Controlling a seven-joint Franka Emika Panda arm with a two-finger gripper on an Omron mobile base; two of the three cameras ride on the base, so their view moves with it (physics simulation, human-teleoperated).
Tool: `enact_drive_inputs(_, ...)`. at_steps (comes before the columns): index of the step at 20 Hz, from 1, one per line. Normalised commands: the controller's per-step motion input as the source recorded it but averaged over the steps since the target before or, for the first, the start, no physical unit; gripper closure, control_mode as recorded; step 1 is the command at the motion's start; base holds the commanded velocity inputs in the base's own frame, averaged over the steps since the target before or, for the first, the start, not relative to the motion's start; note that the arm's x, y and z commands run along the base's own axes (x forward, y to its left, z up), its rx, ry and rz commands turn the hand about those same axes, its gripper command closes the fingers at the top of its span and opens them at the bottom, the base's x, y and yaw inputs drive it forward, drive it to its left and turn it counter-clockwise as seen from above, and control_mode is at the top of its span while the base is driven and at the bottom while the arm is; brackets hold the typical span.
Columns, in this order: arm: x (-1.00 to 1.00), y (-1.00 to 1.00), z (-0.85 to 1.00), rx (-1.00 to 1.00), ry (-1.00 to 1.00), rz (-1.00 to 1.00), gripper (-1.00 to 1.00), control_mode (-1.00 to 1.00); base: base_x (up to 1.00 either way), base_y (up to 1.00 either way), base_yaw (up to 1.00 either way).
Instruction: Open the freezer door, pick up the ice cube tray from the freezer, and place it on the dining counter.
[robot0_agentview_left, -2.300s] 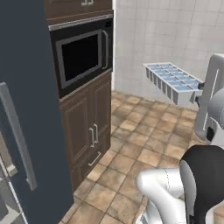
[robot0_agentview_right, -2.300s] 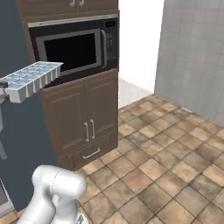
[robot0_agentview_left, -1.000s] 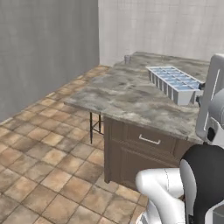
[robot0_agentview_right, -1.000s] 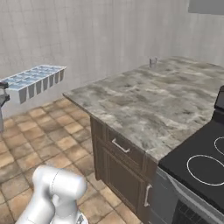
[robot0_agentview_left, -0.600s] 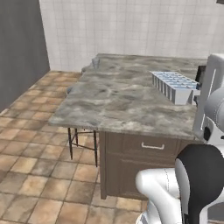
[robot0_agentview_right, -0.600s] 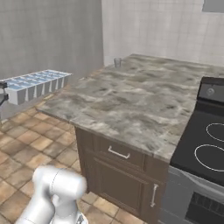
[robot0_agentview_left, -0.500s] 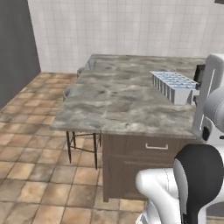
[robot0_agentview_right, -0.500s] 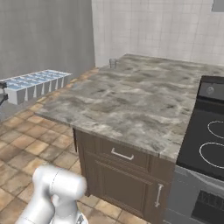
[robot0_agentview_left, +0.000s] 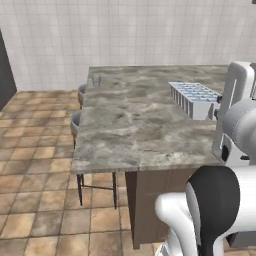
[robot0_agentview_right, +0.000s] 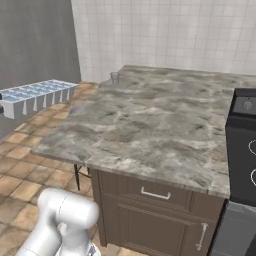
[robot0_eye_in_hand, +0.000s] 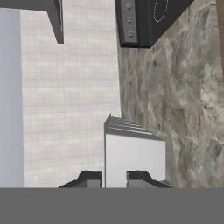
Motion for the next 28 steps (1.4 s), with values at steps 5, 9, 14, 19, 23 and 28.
enact_drive_inputs(5, 0.0, 0.0, 0.0, 0.0, 0.0, 0.0, 1.0, 1.0, 0.74, 0.02, -0.06)
enact_drive_inputs(9, 0.0, 0.0, 0.0, 0.0, 0.0, 0.0, 1.0, 1.0, 0.7, 0.0, -0.05)
enact_drive_inputs(14, 0.19, -0.01, 0.0, 0.0, 0.0, 0.0, 1.0, -1.0, 0.59, 0.0, -0.01)
enact_drive_inputs(19, 1.0, 0.0, -0.04, 0.0, 0.01, 0.0, 1.0, -1.0, 0.0, 0.0, 0.0)
enact_drive_inputs(23, 1.0, 0.0, -0.19, 0.0, 0.02, 0.0, 1.0, -1.0, 0.0, 0.0, 0.0)
enact_drive_inputs(28, 0.96, 0.0, -0.29, 0.0, 0.03, 0.0, 1.0, -1.0, 0.0, 0.0, 0.0)
